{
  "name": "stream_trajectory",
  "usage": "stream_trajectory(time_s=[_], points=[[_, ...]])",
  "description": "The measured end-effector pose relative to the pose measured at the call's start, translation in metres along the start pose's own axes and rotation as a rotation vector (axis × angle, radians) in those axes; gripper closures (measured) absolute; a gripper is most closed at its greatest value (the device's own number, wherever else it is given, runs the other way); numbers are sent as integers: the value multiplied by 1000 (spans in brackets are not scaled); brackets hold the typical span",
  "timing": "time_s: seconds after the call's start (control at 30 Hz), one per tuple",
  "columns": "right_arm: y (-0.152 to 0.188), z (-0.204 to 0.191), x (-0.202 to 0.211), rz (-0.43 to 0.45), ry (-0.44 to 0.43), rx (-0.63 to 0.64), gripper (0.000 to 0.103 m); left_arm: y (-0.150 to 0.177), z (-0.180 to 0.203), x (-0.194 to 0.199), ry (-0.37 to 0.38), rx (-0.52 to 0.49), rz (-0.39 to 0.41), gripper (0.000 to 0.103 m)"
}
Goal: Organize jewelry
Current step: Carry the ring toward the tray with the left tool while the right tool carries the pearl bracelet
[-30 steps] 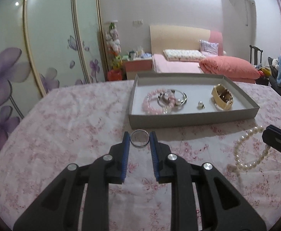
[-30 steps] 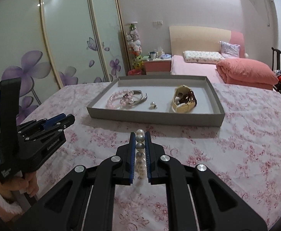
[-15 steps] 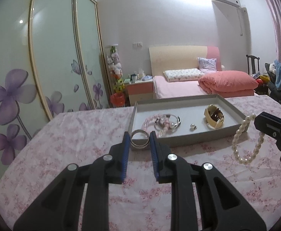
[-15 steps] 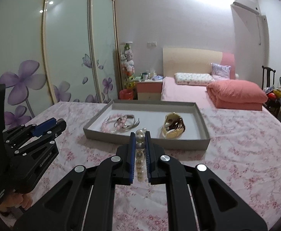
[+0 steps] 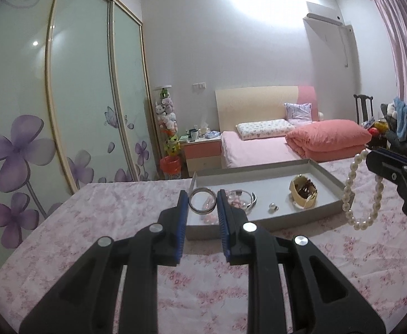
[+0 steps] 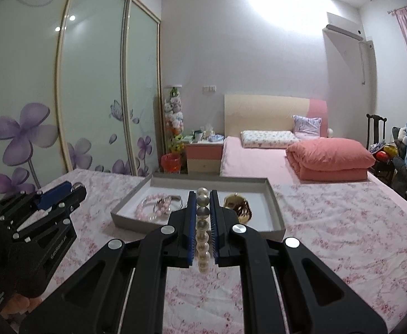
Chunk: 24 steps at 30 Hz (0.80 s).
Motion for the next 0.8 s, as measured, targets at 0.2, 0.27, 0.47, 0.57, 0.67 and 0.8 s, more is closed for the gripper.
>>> stream_trajectory(time_s=[0.2, 0.27, 0.47, 0.57, 0.67, 0.8], points=[[-25, 5, 2, 99, 32, 12, 92, -14, 0, -4, 5, 16, 39, 81], [-33, 6, 0, 128, 39, 12, 92, -19, 1, -6, 4, 18, 53, 81], [-51, 11, -16, 204, 70, 18, 92, -34, 6, -26, 12, 51, 78, 81], [-58, 15, -29, 241, 82, 19, 92, -41, 7, -38, 19, 61, 95, 81], [-60, 21, -45, 252, 86, -1, 92, -44, 10, -57, 26, 82, 96, 81], [-56, 28, -72, 250, 97, -28, 92, -46, 13, -90, 25, 112, 79, 81]])
Point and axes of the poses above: each gripper's, at about its wrist camera, not at the fingertips, and x roughly against the way its jaws point, z to its right, y to its underside, the point moved 8 cm from there along -x, roughly the way its jaws point, and after that the axes turned 6 degrees about z, right-handed, at the moved point
